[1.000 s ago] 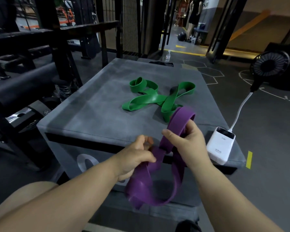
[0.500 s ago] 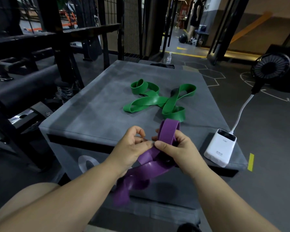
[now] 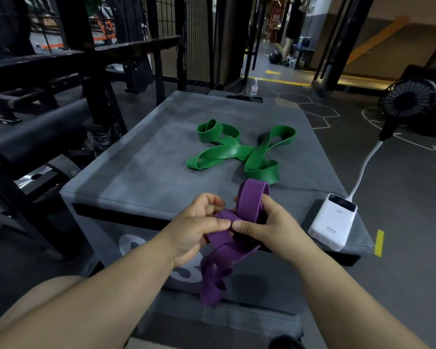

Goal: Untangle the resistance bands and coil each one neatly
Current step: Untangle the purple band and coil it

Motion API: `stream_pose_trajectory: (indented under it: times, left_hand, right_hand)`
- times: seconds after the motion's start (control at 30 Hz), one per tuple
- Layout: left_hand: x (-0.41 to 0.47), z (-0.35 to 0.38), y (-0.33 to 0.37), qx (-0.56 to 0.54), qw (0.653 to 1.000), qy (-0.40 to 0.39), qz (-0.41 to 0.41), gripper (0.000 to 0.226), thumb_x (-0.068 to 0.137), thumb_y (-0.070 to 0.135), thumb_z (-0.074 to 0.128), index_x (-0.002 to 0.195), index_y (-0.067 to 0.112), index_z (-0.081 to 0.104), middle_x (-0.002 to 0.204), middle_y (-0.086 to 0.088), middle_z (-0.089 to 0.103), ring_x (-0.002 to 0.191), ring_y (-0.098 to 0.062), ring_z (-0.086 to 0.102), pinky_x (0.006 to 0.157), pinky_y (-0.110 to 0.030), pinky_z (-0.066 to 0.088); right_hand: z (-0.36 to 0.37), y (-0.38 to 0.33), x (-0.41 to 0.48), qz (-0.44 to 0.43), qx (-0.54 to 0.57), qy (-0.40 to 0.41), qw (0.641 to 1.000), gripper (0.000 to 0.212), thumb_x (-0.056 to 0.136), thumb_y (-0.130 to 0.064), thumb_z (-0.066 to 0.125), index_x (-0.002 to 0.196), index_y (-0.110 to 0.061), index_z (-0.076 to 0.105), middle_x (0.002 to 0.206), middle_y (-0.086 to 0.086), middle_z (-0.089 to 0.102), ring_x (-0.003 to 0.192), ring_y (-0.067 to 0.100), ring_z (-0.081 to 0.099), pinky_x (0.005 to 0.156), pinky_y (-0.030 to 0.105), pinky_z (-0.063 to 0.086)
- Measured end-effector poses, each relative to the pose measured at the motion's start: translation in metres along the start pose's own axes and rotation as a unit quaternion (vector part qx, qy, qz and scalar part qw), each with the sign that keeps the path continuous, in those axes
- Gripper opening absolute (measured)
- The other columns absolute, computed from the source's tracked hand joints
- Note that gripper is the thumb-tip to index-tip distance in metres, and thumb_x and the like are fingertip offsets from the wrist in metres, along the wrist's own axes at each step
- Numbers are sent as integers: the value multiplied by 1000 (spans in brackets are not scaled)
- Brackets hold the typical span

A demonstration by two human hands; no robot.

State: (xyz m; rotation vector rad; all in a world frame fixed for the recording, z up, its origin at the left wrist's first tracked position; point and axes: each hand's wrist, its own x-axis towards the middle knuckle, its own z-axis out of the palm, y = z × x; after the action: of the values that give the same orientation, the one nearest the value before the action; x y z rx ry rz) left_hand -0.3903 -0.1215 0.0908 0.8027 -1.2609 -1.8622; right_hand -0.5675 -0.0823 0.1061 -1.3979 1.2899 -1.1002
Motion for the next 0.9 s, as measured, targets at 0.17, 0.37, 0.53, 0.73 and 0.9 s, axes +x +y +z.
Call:
stream_pose_trajectory:
  times: [0.17, 0.37, 0.53, 0.73, 0.9]
  left_hand:
    - [3, -1, 1, 39, 998, 31, -30, 45, 65, 21, 70, 100, 14, 43, 90, -8, 60, 75, -18, 62, 68, -31, 51]
    - [3, 5, -5, 115, 989, 56, -69, 46, 78, 44, 72, 107, 14, 52, 100, -9, 65, 89, -23, 63, 84, -42, 50]
    - [4, 6, 3, 115, 987, 93, -68, 22, 97, 26, 54, 107, 9, 63, 98, -10, 73, 93, -25, 69, 92, -41, 54]
    - [5, 0, 6, 73, 988, 108, -83, 26, 99, 23, 45, 92, 11, 68, 82, -5, 71, 75, -16, 65, 70, -28, 54]
    - [7, -6, 17, -130, 985, 70, -91, 27, 99, 20, 41, 92, 6, 64, 70, -2, 68, 61, -9, 64, 57, -28, 54]
  right_hand:
    - [3, 3, -3, -8, -42, 36, 998, 23, 81, -18, 77, 100, -18, 63, 89, -2, 75, 85, 13, 71, 80, 30, 57]
    - [3, 2, -3, -24, -41, 125, 991, 24, 81, -24, 77, 98, -19, 62, 89, 6, 74, 87, 26, 70, 82, 43, 57]
    - [1, -1, -2, -17, -60, 138, 989, 23, 80, -25, 78, 95, -23, 61, 86, 0, 73, 81, 23, 70, 56, 21, 53]
    - [-7, -1, 2, -6, -61, 170, 983, 15, 87, -21, 71, 96, -25, 61, 79, -9, 74, 78, 8, 70, 79, 33, 58]
    - [-20, 2, 4, -2, -109, 175, 979, 20, 82, -18, 76, 91, -21, 58, 79, 3, 72, 65, 17, 67, 53, 26, 53]
